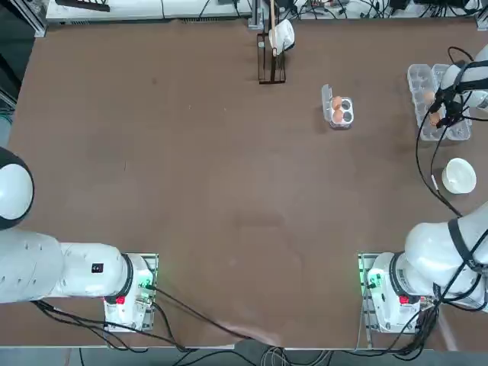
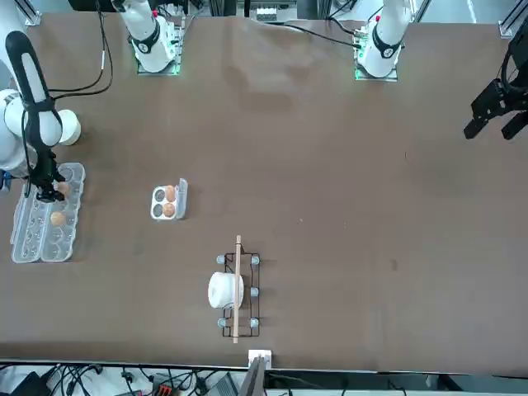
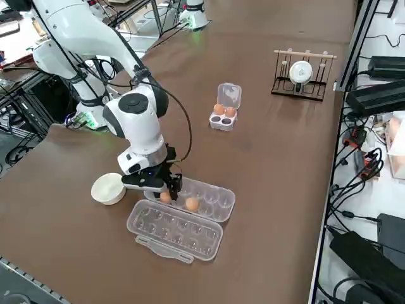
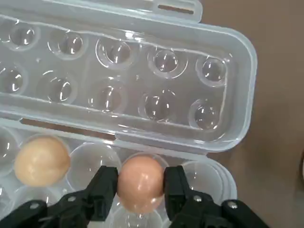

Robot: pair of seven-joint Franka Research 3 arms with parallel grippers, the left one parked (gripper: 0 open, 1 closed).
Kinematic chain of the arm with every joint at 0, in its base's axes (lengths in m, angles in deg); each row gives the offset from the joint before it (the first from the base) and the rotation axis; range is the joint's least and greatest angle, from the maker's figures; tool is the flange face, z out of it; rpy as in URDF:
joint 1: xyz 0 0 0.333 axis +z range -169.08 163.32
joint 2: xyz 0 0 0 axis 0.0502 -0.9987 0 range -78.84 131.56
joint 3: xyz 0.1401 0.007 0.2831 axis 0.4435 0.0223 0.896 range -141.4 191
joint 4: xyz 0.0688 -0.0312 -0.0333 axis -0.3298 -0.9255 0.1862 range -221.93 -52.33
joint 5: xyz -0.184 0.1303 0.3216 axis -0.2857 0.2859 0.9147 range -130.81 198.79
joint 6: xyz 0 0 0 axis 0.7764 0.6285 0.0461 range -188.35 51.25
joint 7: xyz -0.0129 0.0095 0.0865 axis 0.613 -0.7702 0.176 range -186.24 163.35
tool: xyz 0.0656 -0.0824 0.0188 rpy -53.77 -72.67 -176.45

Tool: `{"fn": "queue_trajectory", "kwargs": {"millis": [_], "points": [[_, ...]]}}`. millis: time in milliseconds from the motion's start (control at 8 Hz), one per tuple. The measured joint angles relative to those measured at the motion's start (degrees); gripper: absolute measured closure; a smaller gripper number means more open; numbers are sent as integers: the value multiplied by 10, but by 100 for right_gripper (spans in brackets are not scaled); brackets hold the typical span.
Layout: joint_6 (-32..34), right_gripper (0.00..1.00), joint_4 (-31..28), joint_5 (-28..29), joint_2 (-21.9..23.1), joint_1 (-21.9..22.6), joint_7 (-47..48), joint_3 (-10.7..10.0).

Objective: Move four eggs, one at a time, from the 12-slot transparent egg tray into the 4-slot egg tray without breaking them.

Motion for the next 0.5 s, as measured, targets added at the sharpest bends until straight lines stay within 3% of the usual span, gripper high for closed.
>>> {"fn": "queue_trajectory", "kwargs": {"millis": [250, 500], "points": [[25, 43, 8, 0, 10, 0, 0, 3], [98, 43, 21, 0, 53, 2, 0, 10]]}}
